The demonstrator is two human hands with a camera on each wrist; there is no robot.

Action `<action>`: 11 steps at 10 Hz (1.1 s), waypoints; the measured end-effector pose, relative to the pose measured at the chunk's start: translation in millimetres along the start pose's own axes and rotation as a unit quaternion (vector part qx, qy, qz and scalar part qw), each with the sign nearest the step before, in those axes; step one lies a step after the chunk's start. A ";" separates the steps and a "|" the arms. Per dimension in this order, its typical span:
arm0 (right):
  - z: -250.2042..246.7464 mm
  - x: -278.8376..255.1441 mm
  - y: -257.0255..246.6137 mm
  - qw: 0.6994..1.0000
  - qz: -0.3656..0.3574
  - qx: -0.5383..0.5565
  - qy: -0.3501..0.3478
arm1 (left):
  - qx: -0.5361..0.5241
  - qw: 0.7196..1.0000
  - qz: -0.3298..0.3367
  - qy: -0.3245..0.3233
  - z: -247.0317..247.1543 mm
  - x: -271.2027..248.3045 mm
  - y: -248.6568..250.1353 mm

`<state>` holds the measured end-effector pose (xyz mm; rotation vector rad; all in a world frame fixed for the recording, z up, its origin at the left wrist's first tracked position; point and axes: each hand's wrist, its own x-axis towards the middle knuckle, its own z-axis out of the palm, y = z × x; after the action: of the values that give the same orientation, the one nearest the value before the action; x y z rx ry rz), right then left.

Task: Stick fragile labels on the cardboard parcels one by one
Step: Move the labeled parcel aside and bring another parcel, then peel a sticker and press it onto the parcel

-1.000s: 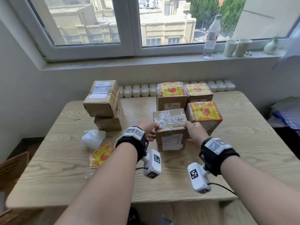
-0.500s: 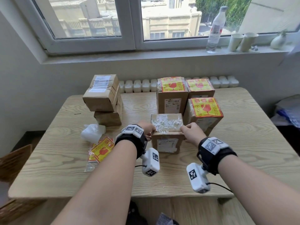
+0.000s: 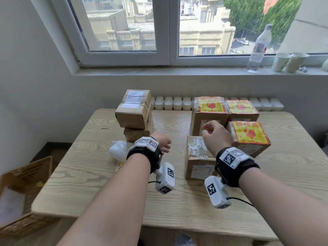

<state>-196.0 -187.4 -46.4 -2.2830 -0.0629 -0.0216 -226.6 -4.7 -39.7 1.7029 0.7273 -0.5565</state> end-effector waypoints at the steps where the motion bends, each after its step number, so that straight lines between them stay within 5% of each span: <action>1: 24.9 0.8 -23.1 0.999 -0.009 0.018 -0.034 | -0.016 1.000 -0.011 -0.004 -33.2 0.7 -9.4; 3: 95.4 6.7 -52.5 0.995 0.016 0.019 -0.101 | -0.063 0.991 0.008 0.121 -117.2 24.3 -41.5; 4: 129.3 11.6 -66.8 0.990 0.051 0.040 -0.127 | -0.086 0.988 0.001 0.130 -154.5 35.8 -55.9; 7: 187.2 8.2 -55.5 0.968 0.211 -0.117 -0.071 | -0.012 0.995 -0.019 0.096 -207.9 91.0 -102.3; 8: 195.7 6.9 -29.7 0.946 0.287 -0.109 -0.101 | 0.011 0.996 -0.086 0.005 -197.1 100.0 -116.2; 11: 240.4 -1.7 -13.7 0.891 0.376 0.062 -0.248 | 0.068 0.986 -0.145 -0.041 -187.3 177.7 -172.4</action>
<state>-199.7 3.4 -193.4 -1.9903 0.5400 0.9406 -228.3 237.1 -234.5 1.6975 0.9027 -0.8913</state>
